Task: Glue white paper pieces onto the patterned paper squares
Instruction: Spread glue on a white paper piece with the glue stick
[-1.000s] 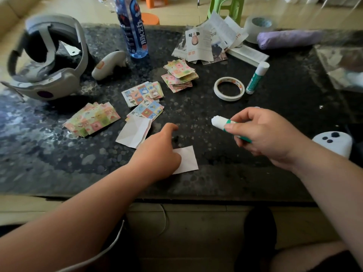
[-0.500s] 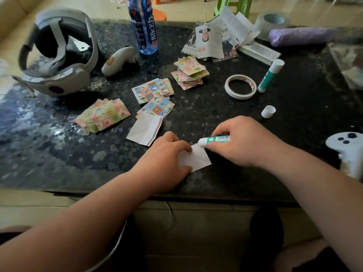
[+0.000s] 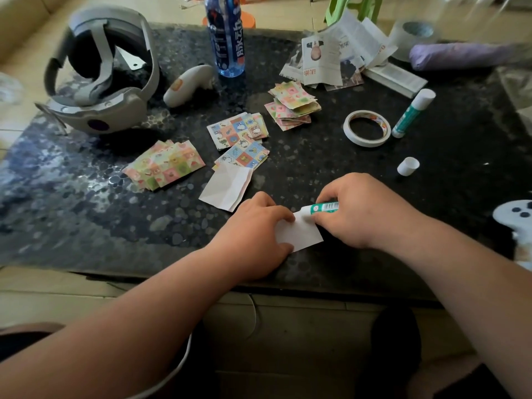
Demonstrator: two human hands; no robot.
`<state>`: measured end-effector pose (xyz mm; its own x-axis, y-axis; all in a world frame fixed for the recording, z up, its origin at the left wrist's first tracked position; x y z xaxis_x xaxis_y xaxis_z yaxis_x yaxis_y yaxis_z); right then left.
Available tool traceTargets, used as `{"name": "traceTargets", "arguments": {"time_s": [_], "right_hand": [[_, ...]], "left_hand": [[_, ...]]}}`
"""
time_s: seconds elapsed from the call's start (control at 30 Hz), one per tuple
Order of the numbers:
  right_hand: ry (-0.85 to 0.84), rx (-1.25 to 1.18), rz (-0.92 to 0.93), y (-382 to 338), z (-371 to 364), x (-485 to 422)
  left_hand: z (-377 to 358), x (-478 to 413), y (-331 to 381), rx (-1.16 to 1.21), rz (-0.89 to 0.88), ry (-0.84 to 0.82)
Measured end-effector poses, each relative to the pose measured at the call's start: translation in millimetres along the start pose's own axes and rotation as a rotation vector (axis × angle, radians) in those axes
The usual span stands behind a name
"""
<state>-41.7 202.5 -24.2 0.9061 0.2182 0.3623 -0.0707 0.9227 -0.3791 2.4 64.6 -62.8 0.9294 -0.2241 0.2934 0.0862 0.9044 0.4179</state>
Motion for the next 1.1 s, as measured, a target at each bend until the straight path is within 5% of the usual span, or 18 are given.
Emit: {"name": "traceTargets", "arguments": {"time_s": [0.6,0.93,1.1], "right_hand": [[-0.089,0.145,-0.008,6,-9,22],[-0.104,-0.34,0.029,33,37,35],[0.007,-0.294,0.023,28,23,22]], "left_hand": [[1,-1,1,-0.006,0.017,0.022],[3,0,3,0.018,0.013,0.02],[11,-2,-13,0.202,0.139,0.041]]}}
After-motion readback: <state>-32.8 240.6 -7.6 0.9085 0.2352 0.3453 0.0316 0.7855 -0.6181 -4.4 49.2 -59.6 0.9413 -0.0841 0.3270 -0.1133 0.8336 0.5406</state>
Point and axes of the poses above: each hand's wrist, its own x-axis away from the middle knuckle, its own z-axis out of the back of the hand, y = z × x, the point moved 10 cm from there along -x, towards the middle knuckle, and after that the axes turned 4 degrees about -x, right-handed, at the moved point
